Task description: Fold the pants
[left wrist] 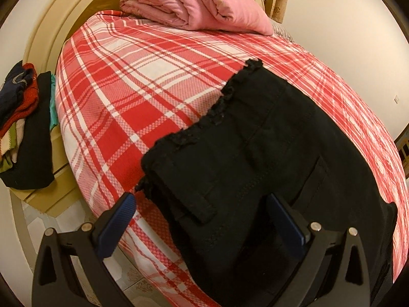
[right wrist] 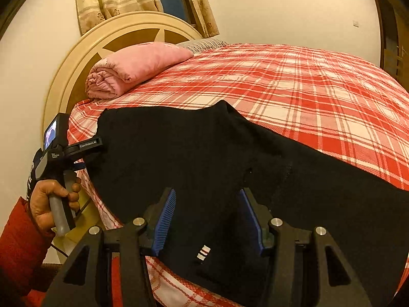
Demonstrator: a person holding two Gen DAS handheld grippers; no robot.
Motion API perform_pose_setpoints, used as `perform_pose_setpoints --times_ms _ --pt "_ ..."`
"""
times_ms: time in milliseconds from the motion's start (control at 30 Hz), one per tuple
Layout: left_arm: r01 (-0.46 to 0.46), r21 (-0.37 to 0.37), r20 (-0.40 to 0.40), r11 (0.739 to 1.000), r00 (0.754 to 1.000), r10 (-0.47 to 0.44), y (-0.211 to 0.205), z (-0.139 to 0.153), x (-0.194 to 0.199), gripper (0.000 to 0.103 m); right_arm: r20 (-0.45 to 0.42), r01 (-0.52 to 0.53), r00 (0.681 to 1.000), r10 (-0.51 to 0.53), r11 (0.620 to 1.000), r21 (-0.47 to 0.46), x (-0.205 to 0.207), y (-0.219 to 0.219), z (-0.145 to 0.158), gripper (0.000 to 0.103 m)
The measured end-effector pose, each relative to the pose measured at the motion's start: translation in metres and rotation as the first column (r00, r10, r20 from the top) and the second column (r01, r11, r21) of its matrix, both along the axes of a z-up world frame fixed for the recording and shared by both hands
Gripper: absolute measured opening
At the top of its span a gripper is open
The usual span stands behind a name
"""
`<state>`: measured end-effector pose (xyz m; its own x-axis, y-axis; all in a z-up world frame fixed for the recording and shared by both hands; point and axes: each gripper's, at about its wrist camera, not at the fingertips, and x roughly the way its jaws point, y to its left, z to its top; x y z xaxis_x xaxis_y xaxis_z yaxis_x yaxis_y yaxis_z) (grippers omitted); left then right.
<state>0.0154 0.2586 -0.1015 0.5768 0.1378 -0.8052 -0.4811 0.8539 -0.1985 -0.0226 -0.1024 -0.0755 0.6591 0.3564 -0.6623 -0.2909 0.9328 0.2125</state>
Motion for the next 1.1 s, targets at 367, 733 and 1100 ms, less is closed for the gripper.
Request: perform_pose_setpoints --times_ms 367,733,1100 --pt "-0.012 -0.324 0.127 0.946 0.99 0.056 0.035 -0.006 -0.014 0.087 0.004 0.003 1.0 -0.003 1.0 0.0 -0.001 -0.001 0.0 0.054" --pt "-0.036 -0.418 0.205 0.908 0.97 0.133 0.051 -0.011 -0.044 0.085 -0.006 -0.01 1.0 0.01 1.0 0.013 0.0 0.0 -0.001 0.054" --pt "-0.009 -0.229 0.143 0.973 0.989 0.043 0.024 -0.007 -0.016 0.053 -0.003 -0.005 1.0 0.006 1.0 0.021 -0.002 -0.003 0.0 0.054"
